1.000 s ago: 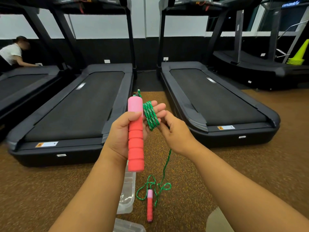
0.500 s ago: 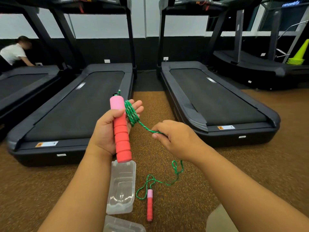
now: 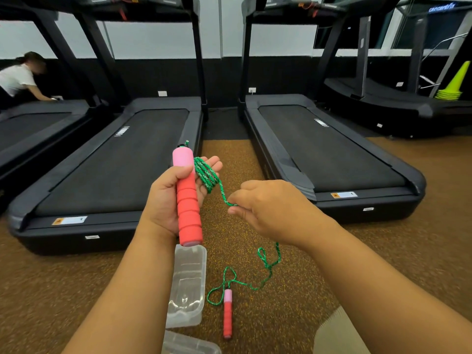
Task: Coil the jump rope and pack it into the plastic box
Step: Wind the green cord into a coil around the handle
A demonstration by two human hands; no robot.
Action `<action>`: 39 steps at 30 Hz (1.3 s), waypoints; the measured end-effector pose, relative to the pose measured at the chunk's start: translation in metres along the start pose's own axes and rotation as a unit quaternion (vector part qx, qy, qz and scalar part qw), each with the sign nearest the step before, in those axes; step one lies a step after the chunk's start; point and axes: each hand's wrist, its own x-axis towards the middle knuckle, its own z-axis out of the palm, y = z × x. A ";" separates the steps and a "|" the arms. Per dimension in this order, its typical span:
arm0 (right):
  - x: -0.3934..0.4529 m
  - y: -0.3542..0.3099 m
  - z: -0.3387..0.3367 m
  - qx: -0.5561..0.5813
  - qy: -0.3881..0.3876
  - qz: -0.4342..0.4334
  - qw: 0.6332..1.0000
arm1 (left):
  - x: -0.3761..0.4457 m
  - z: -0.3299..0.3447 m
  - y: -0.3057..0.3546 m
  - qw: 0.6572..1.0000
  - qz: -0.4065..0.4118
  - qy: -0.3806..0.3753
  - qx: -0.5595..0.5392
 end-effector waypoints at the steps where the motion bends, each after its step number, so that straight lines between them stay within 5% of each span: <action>1: 0.001 0.000 -0.003 0.000 -0.001 -0.002 1.000 | 0.000 -0.001 0.000 1.000 -0.002 0.006 0.021; 7: 0.013 0.000 -0.022 0.003 0.022 -0.020 1.000 | -0.006 0.003 -0.011 0.979 -0.040 0.006 0.201; 15: 0.025 0.019 -0.030 -0.009 0.035 0.047 0.998 | -0.017 0.013 -0.024 0.968 -0.035 -0.052 0.245; 24: 0.026 0.030 -0.021 0.098 0.024 0.152 0.983 | -0.020 0.022 -0.021 0.984 -0.050 -0.101 0.137; 27: 0.023 0.031 -0.016 0.136 0.005 0.175 0.975 | -0.027 0.030 -0.020 0.978 -0.070 -0.187 0.062; 30: 0.018 0.028 -0.006 0.207 -0.008 0.197 0.958 | -0.026 0.027 -0.018 0.988 -0.093 -0.066 0.107; 39: 0.012 0.023 0.011 0.229 -0.060 0.195 0.952 | -0.019 0.019 -0.019 0.996 -0.061 -0.052 0.032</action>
